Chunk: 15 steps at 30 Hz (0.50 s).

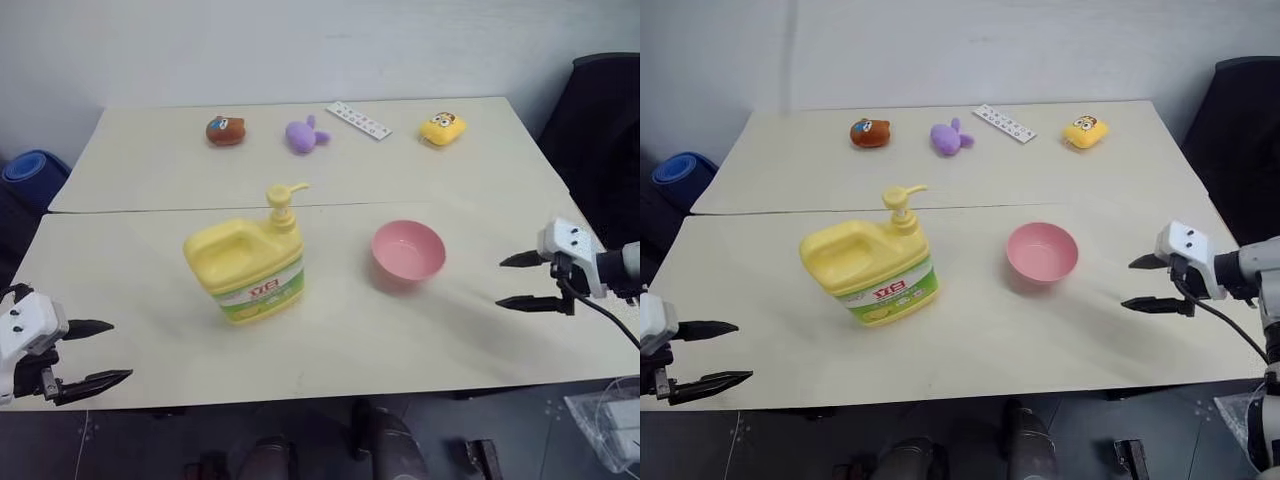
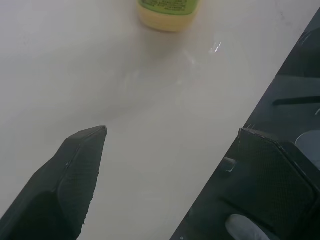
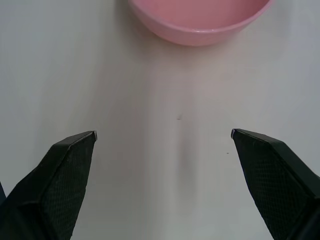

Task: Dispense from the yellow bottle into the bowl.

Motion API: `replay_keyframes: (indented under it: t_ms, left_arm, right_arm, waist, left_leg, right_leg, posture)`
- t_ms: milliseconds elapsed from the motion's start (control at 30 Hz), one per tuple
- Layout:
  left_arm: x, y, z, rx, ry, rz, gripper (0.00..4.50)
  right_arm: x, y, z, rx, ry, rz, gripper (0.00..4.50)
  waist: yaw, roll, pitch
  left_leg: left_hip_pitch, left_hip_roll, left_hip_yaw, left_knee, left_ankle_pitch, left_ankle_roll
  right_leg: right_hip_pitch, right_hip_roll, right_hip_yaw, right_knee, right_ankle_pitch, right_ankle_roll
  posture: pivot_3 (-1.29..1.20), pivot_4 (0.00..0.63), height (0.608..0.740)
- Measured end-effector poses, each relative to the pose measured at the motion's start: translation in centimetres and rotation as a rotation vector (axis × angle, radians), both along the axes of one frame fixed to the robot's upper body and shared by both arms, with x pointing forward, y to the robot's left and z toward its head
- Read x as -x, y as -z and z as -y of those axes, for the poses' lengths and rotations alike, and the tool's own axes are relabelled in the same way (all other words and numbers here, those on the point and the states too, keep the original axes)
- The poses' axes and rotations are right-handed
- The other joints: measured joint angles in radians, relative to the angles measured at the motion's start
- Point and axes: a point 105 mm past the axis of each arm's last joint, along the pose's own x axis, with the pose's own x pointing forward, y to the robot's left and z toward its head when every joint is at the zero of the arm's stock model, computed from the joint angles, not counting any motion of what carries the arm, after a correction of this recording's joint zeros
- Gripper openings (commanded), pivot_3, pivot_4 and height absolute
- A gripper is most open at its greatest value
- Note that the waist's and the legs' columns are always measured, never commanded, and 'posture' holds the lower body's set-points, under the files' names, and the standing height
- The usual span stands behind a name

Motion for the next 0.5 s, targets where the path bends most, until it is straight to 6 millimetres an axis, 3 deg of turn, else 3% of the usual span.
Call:
replay_keyframes:
  t_ms: [267,500]
  left_arm:
    - [-0.4,-0.1,0.1,0.049,-0.042,0.035,4.48]
    - [-0.8,-3.4,1.8,0.22,-0.03,0.093,4.48]
  right_arm:
    - [0.4,0.1,-1.1,-0.02,-0.027,-0.01,4.5]
    - [1.6,0.0,-2.4,-0.072,-0.029,-0.069,4.5]
  waist:
    - [0.001,0.0,0.0]
    - [0.003,0.0,0.0]
  left_leg:
    - [0.0,0.001,0.0,0.002,0.0,0.0]
    - [0.0,0.001,0.0,0.003,0.0,-0.001]
  right_leg:
    - [0.0,0.001,0.001,0.001,0.001,-0.001]
    - [0.0,0.001,0.001,0.001,0.001,-0.001]
  posture:
    - [0.0,0.15,0.74]
    - [0.0,0.15,0.74]
